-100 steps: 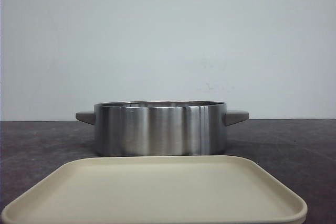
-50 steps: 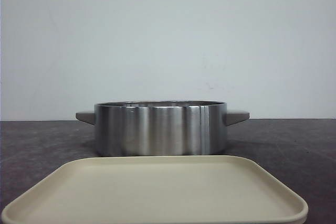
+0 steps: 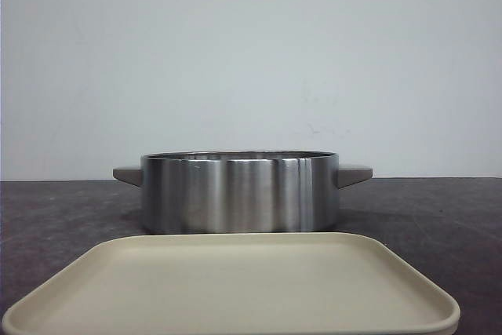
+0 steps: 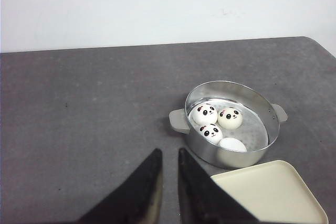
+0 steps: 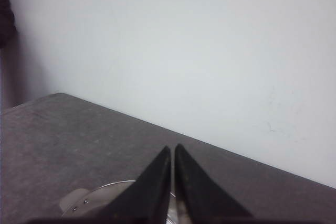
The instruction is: Steam buns
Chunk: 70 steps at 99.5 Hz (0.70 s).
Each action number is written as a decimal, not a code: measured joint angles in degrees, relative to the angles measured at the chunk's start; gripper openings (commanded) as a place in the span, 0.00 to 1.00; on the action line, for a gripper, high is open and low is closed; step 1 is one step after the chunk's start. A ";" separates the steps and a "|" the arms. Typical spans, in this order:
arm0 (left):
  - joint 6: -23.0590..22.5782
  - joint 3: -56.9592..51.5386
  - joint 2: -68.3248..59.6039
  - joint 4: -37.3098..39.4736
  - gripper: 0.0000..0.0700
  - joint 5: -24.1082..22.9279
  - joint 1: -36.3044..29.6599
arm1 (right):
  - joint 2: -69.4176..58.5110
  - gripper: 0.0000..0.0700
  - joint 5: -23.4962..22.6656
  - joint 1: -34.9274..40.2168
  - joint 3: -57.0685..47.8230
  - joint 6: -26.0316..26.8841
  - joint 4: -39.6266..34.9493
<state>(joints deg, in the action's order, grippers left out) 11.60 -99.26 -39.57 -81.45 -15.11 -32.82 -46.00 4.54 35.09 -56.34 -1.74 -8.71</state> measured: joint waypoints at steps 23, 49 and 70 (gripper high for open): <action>0.00 0.00 0.00 0.00 0.02 0.00 0.00 | 0.00 0.01 0.00 0.00 0.00 0.00 0.00; 0.00 0.00 0.00 0.00 0.02 0.00 0.00 | 1.03 0.01 0.00 -0.04 0.11 0.02 -1.14; 0.00 0.00 0.00 0.00 0.02 0.00 0.00 | 9.11 0.01 6.23 -7.30 0.83 0.07 -19.30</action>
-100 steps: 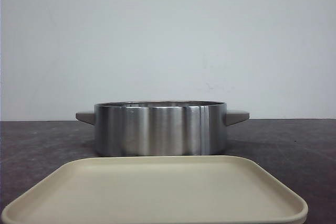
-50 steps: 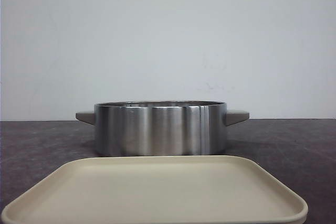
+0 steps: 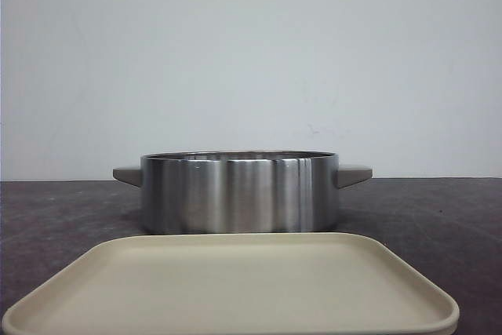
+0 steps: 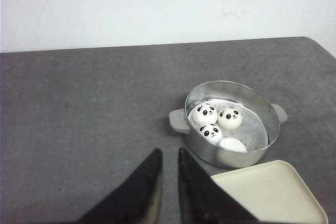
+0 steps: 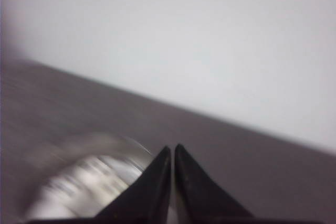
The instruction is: Steam buns
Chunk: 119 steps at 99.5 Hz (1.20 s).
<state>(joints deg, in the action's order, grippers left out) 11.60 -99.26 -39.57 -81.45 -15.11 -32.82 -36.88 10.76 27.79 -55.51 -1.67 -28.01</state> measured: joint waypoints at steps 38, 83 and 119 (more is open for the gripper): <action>0.00 0.00 0.00 0.00 0.02 0.00 0.00 | 25.42 0.01 0.59 -22.49 39.47 0.00 23.02; 0.00 0.00 0.00 0.00 0.02 0.02 0.00 | 36.72 0.01 -8.07 -26.71 53.59 2.32 15.50; 0.00 0.00 0.00 0.00 0.02 0.02 0.00 | 36.74 0.01 -7.96 -27.56 53.86 2.27 16.33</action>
